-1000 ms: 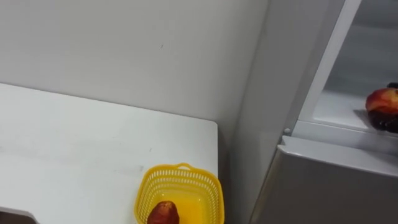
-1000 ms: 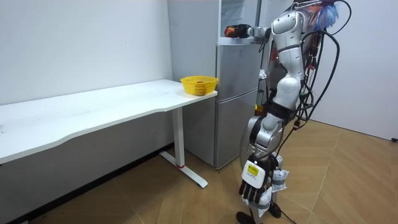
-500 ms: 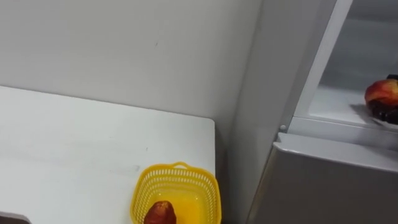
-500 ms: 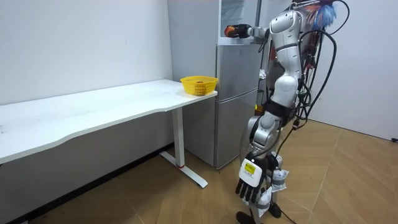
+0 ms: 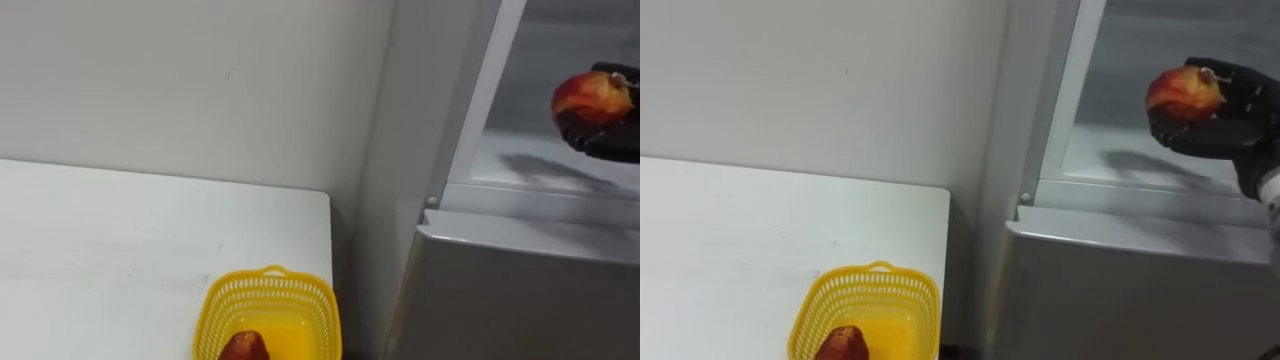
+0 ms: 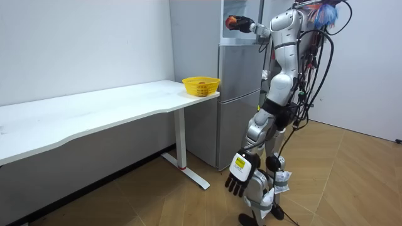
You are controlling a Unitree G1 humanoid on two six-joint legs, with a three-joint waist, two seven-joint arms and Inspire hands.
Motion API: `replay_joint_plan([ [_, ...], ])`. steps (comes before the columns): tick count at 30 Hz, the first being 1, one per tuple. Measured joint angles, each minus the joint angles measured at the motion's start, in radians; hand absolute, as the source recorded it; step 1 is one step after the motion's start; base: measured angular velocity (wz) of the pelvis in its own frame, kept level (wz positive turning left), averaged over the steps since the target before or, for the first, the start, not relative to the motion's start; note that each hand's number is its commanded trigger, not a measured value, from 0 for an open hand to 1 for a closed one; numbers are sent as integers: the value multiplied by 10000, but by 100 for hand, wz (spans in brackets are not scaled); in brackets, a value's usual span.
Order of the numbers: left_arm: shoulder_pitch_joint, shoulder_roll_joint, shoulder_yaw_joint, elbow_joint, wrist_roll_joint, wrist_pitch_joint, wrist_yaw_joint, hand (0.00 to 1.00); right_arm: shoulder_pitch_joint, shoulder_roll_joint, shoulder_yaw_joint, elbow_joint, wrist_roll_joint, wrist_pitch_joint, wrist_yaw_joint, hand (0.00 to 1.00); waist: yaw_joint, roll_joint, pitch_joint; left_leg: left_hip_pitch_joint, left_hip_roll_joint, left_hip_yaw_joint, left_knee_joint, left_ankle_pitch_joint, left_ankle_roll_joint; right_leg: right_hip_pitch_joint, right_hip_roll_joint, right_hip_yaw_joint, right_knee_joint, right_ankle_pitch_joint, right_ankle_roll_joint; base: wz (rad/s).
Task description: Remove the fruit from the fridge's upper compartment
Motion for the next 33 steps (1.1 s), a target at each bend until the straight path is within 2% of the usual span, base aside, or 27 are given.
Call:
replay_joint_plan([
  [1, -12, -8, -38, -2, 13, -15, 66, 0, 183, 100, -10, -298, -128, 2, -72, 100, -16, 25, -1, -30, 12, 20, 45, -24, 3, -12, 8, 9, 1, 1, -1, -7],
  [3, -144, -74, -80, 35, 7, -68, 182, 0, 806, 703, -349, -1551, -409, 4, -183, 100, -88, 156, -27, -44, 35, 167, 63, -40, 7, -77, 24, 139, -36, 14, -6, -16],
  [6, -248, -205, -104, 82, 11, -85, 314, 0, 1150, 1126, -615, -2460, -995, -44, -492, 100, -164, 369, -102, -7, 34, 303, 7, -25, 20, -178, 13, 268, 36, 30, -4, -15],
  [9, -435, -220, -339, 96, -16, -107, 333, 0, 1710, 1232, -705, -3184, -1480, -241, -830, 100, -144, 447, -76, 47, 36, 350, 2, -23, 17, -179, 36, 382, 41, 29, -2, -10],
  [11, -562, -308, -363, 279, -18, -297, 361, 0, 2297, 1439, -782, -4065, -1725, -263, -947, 100, -142, 508, -40, 116, 65, 480, -39, -23, 16, -265, 58, 542, 89, 28, -3, -23],
  [12, -649, -343, -371, 386, -13, -328, 374, 0, 2530, 1560, -781, -4401, -1902, -294, -960, 100, -151, 527, -49, 125, 72, 553, -70, -21, 14, -326, 77, 668, 106, 28, -4, -24],
  [19, -670, -345, -576, 538, -72, -617, 521, 0, 3440, 2020, -793, -6039, -2669, -526, -1361, 100, -459, 471, -29, 124, 77, 749, -102, -26, 16, -381, 73, 802, 108, 23, 5, -8],
  [22, -854, -349, -799, 814, -69, -733, 617, 0, 3730, 2135, -762, -6862, -3527, -891, -1368, 100, -480, 494, -29, 129, 76, 757, -164, -27, 17, -380, 91, 862, 96, 19, 12, 0],
  [23, -872, -344, -950, 919, -70, -757, 656, 0, 3752, 2322, -760, -7146, -3999, -1023, -1402, 100, -502, 556, -10, 126, 80, 771, -163, -32, 14, -380, 118, 926, 78, 21, 15, 0],
  [25, -973, -356, -999, 966, -69, -807, 661, 0, 3937, 2590, -697, -7724, -4824, -1220, -1448, 100, -498, 532, -55, 126, 89, 785, -192, -37, 9, -388, 133, 949, 62, 21, 14, -3],
  [26, -987, -356, -1002, 1063, -69, -900, 664, 0, 4029, 2722, -581, -7982, -5252, -1421, -1445, 100, -424, 598, -63, 164, 99, 847, -254, -35, 6, -407, 146, 999, 67, 24, 11, -13],
  [27, -1025, -357, -1055, 1246, -69, -958, 665, 0, 4054, 2755, -376, -8144, -5555, -1569, -1435, 100, -356, 681, -116, 189, 108, 905, -289, -32, 5, -422, 148, 1035, 85, 33, 3, -14],
  [29, -1049, -358, -1178, 1300, -70, -989, 669, 0, 4053, 2820, -168, -8307, -6088, -1739, -1352, 100, -339, 707, -157, 235, 104, 943, -318, -30, 7, -413, 140, 1058, 109, 34, 5, -9],
  [33, -1072, -353, -1374, 1381, -84, -1143, 669, 0, 4054, 3083, 590, -8512, -7188, -1994, -1219, 100, -263, 761, -124, 363, 115, 1036, -438, -29, 5, -366, 173, 1185, 107, 33, 5, -6],
])
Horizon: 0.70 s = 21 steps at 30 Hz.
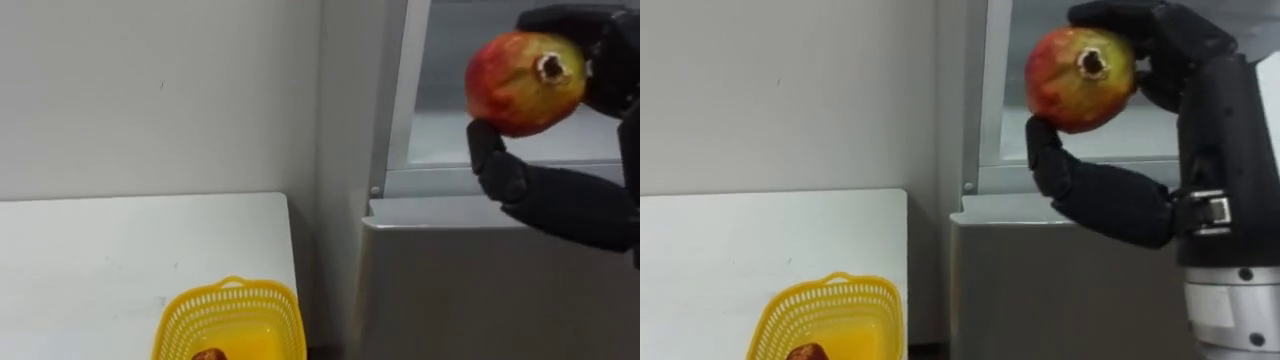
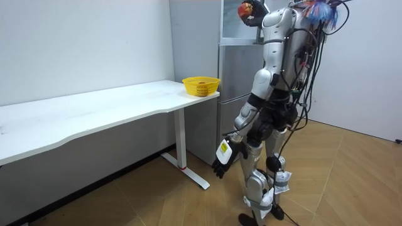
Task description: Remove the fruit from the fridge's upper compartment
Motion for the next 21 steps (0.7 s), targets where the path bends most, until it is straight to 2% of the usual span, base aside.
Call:
replay_joint_plan([
  [3, -113, 9, -93, 197, -49, -87, -13, 0, 3, 12, 403, -2, -427, -5, 117, 100, 46, -14, 25, 5, 0, -4, -45, 2, -3, -9, 8, 10, -2, 0, -1, 0],
  [5, -158, 30, -180, 203, -246, -161, -150, 0, 3, 45, 667, -5, -828, -58, 213, 100, 197, -106, 28, 0, -6, 1, -54, 2, -3, -18, 14, 32, -14, 0, 0, 0],
  [7, -204, 42, -179, 240, -408, -222, -207, 0, 2, 45, 782, -16, -1287, -94, 341, 100, 301, -168, 77, -26, -15, -1, -45, 2, -4, -34, 21, 36, -28, 0, 0, 0],
  [9, -240, 107, -180, 274, -416, -227, -360, 0, 0, 44, 981, -44, -1609, -95, 539, 100, 463, -327, 71, -74, -32, -5, -33, 6, -11, -101, 33, 36, -24, 0, 0, 0],
  [13, -295, 175, -254, 319, -411, -243, -477, 0, -6, 45, 1384, -67, -1897, -204, 731, 100, 735, -395, 50, -116, -25, -66, -43, 6, -10, -129, 38, -33, -18, 4, 6, 3],
  [18, -529, 342, -523, 399, -393, -255, -595, 0, -137, 22, 2014, 122, -2144, -321, 1067, 100, 962, -447, 102, -173, -27, -208, -33, 8, -6, -134, -34, -205, -8, 10, 16, 7],
  [21, -637, 374, -569, 403, -289, -253, -711, 0, -382, 17, 2323, 635, -2622, -308, 1221, 100, 1041, -486, 170, -207, -37, -365, -40, 8, -5, -57, -43, -398, -19, 11, 17, 16],
])
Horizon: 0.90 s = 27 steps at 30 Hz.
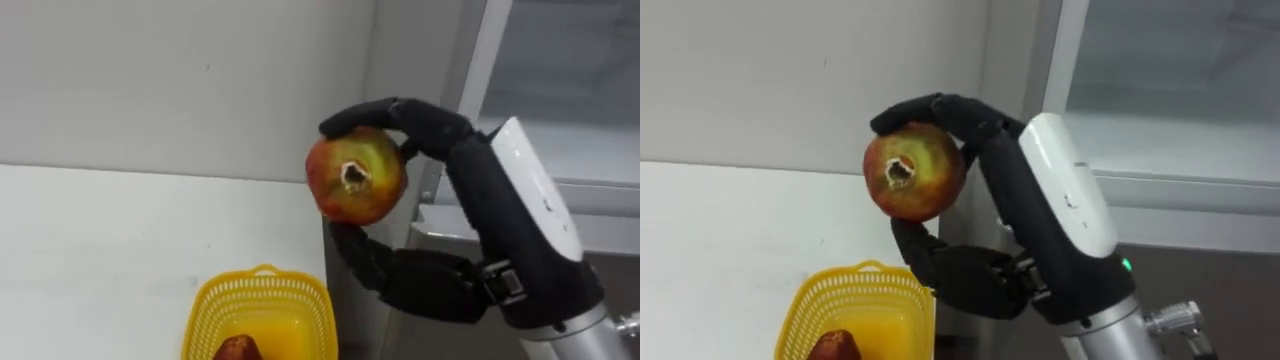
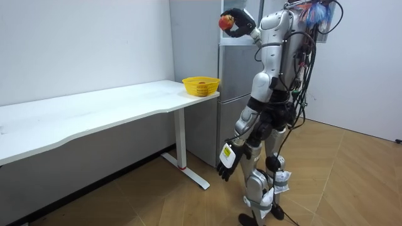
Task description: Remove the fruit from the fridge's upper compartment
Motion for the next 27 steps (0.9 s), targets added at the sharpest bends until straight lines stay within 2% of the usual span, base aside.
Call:
replay_joint_plan([
  [2, -35, 46, -3, -3, 0, 13, -144, 0, -96, -17, 316, 596, -370, 38, 97, 100, 136, -27, 57, 32, -3, -99, -4, 0, -2, 79, 10, -64, -13, 0, 0, 14],
  [5, -18, 48, -50, -28, 9, 45, -232, 0, -228, -7, 637, 1437, -535, 64, 416, 100, 321, -33, 85, -2, -9, -133, 12, 7, -10, 84, 15, -87, -45, 0, 0, 3],
  [9, -20, 49, -152, -43, 13, 51, -299, 0, -269, -2, 855, 2336, -759, 133, 750, 100, 597, -69, 82, -42, -26, -249, 14, 13, -16, 111, 15, -120, -140, 2, -2, 6],
  [15, 16, 44, -156, -17, 6, 55, -349, 0, -964, 32, 1047, 4212, -1156, 153, 794, 100, 859, -113, 83, -18, -20, -328, 72, 27, -32, 118, -11, -331, -167, 5, 1, 3],
  [19, 73, 46, -156, -21, 13, 121, -369, 0, -1018, 32, 1065, 4768, -1117, 240, 789, 100, 1025, -200, 78, -47, -22, -364, 74, 30, -32, 97, -18, -384, -169, 4, 1, 2],
  [23, 58, 46, -156, -25, 14, 168, -476, 0, -1018, 32, 1074, 5339, -1117, 389, 789, 100, 1105, -320, 60, -169, -48, -506, 125, 47, -19, 79, -65, -616, -170, 4, 2, 12],
  [27, 103, 49, -156, -25, 14, 243, -547, 0, -1018, 33, 1082, 5347, -1116, 479, 788, 100, 1132, -323, 70, -215, -60, -520, 138, 48, -16, 89, -80, -651, -168, 4, 2, 1],
])
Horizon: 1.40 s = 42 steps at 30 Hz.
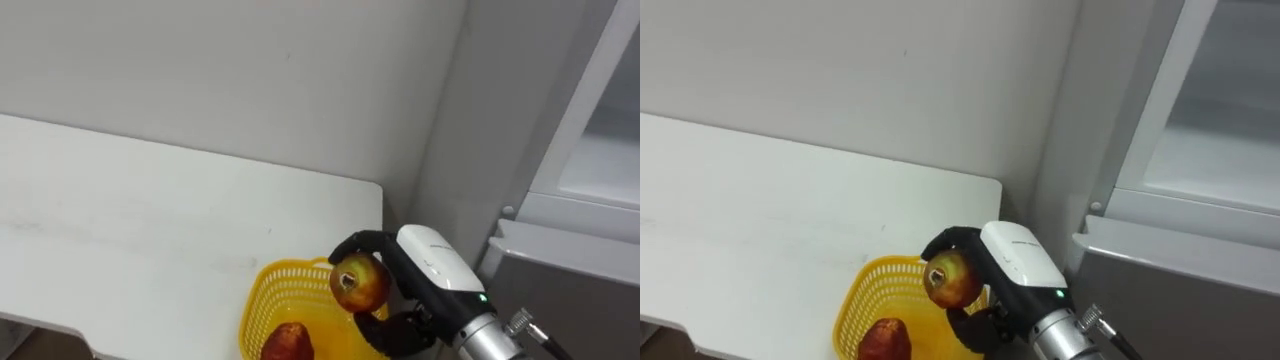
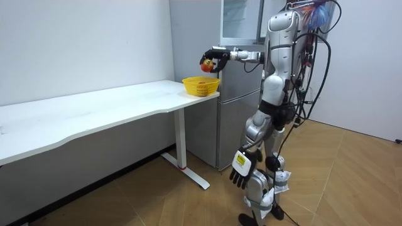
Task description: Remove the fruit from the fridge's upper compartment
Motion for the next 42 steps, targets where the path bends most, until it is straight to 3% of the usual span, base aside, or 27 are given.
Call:
replay_joint_plan([
  [20, 1, 23, -7, -311, 86, 57, -15, 0, 1, 110, 440, 1256, 1, 77, 342, 100, -32, 81, 83, -26, 2, -9, 20, 2, 1, -17, -4, -22, 2, 0, -1, 0],
  [21, 5, 23, -7, -311, 86, 58, -9, 0, 1, 146, 440, 1275, 2, 78, 351, 54, -39, 80, 79, -24, 3, -9, 22, 2, 1, -17, -3, -25, 2, 0, -1, 0],
  [22, 6, 23, -7, -311, 86, 58, -8, 0, 1, 167, 440, 1278, 2, 78, 351, 0, -40, 80, 76, -24, 3, -9, 23, 2, 1, -16, -4, -27, 2, 0, -1, 0],
  [26, 16, 22, -6, -308, 82, 60, -9, 0, 1, 316, 442, 1280, 2, 85, 351, 0, -41, 70, 34, -9, 2, -9, 25, 3, 2, -2, -7, -25, 3, 0, 0, 0],
  [42, -12, -16, -6, -197, 89, 74, 38, 0, 1, 430, 452, 1441, 1, 88, 313, 0, -58, 59, 7, 47, -14, -107, 35, 22, 13, 161, -51, -219, 24, 0, -1, 2],
])
